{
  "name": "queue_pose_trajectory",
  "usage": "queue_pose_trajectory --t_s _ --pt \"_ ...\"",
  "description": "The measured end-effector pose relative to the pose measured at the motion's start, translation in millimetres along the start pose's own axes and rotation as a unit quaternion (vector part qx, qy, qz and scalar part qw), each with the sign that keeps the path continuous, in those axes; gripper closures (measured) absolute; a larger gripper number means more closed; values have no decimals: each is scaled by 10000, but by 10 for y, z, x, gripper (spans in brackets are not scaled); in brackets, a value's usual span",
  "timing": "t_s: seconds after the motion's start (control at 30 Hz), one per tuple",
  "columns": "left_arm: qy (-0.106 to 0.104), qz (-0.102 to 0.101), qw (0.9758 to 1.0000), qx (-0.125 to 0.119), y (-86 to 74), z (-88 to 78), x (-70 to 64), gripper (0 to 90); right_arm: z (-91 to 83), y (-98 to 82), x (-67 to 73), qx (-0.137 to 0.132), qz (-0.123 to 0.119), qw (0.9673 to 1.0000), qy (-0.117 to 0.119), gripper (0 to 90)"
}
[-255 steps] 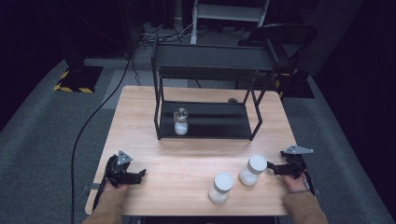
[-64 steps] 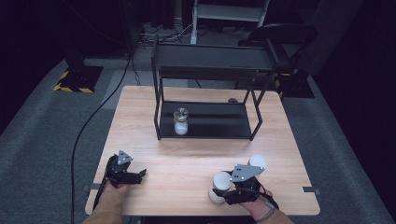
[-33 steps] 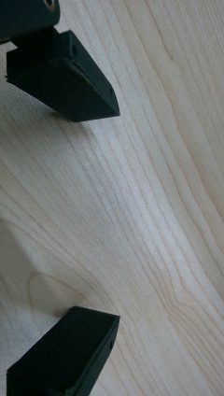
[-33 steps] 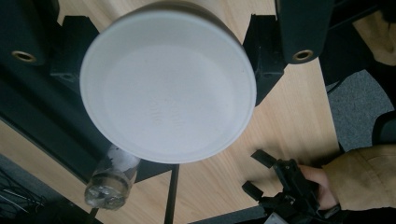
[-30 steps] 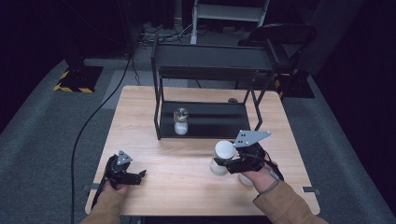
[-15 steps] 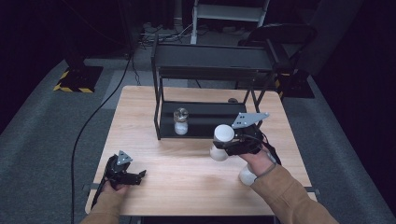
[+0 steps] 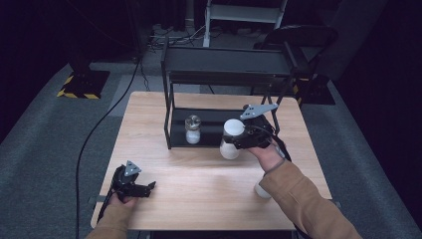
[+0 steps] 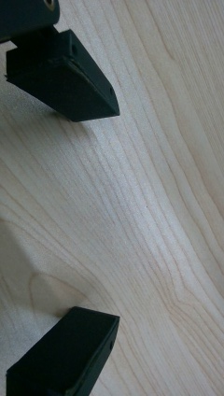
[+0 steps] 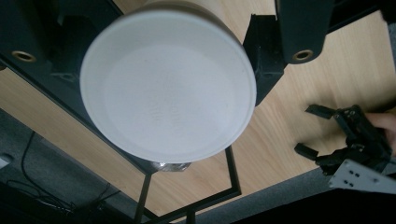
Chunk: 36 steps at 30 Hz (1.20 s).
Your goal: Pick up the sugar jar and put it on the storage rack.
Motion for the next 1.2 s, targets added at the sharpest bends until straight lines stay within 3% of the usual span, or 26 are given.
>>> queue_pose_trajectory --t_s 0.47,0.8,1.07,1.2 --pt "-1 -5 10000 -2 -1 0 -1 27 279 109 -179 113 311 9986 -417 335" --pt "-1 -4 10000 0 0 0 -1 27 495 114 -292 191 659 9963 -518 334" --pt "-1 -5 10000 -2 -1 0 -1 27 700 115 -325 302 748 9950 -593 334" --pt "-6 1 10000 -4 -2 1 1 26 792 124 -311 339 672 9950 -655 334"
Point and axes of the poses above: each handheld gripper's, and its own axes: z roughly forward along the jaws, y roughly out of its top, x roughly to its left, the point moved 2 cm from there along z, roughly forward along the jaws
